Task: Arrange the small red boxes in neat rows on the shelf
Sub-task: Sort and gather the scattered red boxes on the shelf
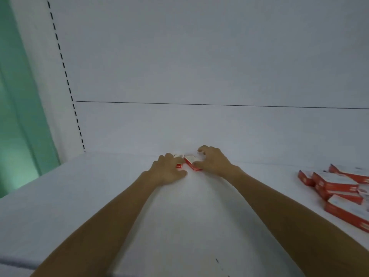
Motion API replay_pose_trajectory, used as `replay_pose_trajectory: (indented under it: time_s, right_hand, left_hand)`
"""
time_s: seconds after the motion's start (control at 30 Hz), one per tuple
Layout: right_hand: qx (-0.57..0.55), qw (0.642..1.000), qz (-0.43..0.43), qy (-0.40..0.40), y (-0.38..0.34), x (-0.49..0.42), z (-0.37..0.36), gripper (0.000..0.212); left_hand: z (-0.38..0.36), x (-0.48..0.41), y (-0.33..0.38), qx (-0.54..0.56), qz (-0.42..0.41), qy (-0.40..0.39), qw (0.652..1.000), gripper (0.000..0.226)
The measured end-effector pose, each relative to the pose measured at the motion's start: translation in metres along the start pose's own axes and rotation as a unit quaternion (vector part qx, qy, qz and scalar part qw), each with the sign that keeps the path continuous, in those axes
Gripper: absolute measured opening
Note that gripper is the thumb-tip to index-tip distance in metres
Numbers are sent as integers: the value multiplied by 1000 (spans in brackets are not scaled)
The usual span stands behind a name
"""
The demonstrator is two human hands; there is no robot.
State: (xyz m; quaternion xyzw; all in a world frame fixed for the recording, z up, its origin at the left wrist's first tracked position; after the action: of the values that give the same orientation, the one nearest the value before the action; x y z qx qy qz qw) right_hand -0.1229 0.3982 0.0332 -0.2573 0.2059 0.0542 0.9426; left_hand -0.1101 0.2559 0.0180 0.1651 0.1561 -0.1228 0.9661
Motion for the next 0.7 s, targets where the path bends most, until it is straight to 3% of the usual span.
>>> replay_pose_trajectory:
  time_s: [0.2,0.3,0.33,0.47,0.7]
  right_hand:
    - [78,997,-1,-1,-4,9,-3,42]
    - [95,995,-16,37,-2,17,-1,34]
    - [101,993,-22,48,-1,20,0,32]
    - [130,987,-38,86,4,39,17,37]
    - [214,957,-29,194,22,84,104,32]
  left_hand:
    - [11,-3,-4,59,-36,53,996,24]
    - [19,0,-6,71,-37,83,993,11]
    - [19,1,-7,79,-32,82,993,12]
    - [15,9,-10,118,6,27,993,51]
    - [36,29,62,240,-118,71,961,33]
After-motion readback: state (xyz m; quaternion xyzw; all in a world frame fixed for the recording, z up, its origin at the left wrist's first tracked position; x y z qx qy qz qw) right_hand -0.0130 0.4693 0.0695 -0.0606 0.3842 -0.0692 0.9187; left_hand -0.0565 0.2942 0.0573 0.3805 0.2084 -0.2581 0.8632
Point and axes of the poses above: each hand's wrist, its own x-axis away from the middle knuckle, its own z-axis out of the back of the hand, y = z × x, the point moved 7 cm from there along -x, towards the middle knuckle, and after that the axes turned 15 degrees about y, right-handed, at the moved point
